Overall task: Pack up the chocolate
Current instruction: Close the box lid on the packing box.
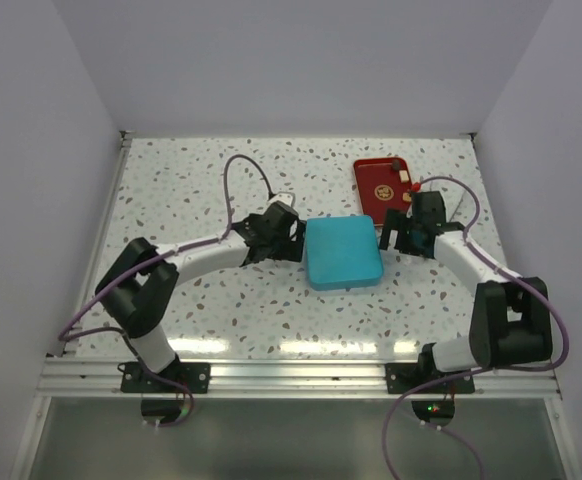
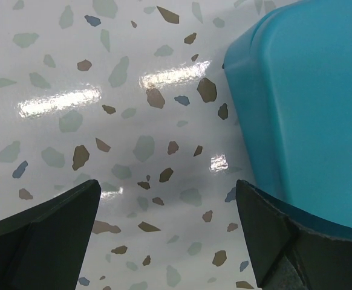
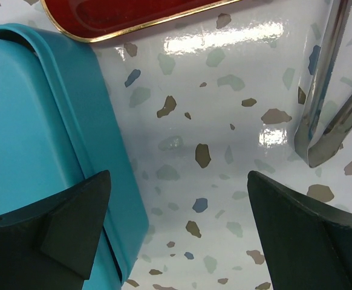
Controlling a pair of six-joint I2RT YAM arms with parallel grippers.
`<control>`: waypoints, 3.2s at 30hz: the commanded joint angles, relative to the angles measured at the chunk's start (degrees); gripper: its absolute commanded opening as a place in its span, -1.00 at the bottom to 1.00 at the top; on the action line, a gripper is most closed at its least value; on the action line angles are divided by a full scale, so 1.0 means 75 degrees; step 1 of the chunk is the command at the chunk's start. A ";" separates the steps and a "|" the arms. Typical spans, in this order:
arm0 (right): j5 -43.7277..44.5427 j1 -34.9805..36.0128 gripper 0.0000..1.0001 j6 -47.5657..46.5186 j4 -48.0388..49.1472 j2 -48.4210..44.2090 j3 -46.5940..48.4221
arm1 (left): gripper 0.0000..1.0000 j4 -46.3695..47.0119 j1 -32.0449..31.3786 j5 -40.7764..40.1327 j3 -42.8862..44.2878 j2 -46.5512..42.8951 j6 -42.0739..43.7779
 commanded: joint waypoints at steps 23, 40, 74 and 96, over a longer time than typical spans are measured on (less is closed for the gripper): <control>-0.0003 0.0088 0.97 -0.0145 0.0036 -0.0023 0.0044 | 1.00 0.0175 -0.0313 -0.0083 0.1032 0.0941 -0.0138; -0.0483 0.0088 0.97 -0.0087 0.0177 -0.0211 0.0079 | 1.00 0.0186 -0.0337 -0.0072 0.1138 0.0824 -0.0138; -0.1069 0.0088 0.96 0.0007 0.0364 -0.0164 0.0196 | 1.00 0.1323 -0.0348 0.0585 0.0774 0.0519 -0.0126; -0.1058 0.0088 0.96 0.0042 0.0364 -0.0234 0.0431 | 1.00 0.1335 -0.0348 0.0479 0.0938 0.0566 -0.0056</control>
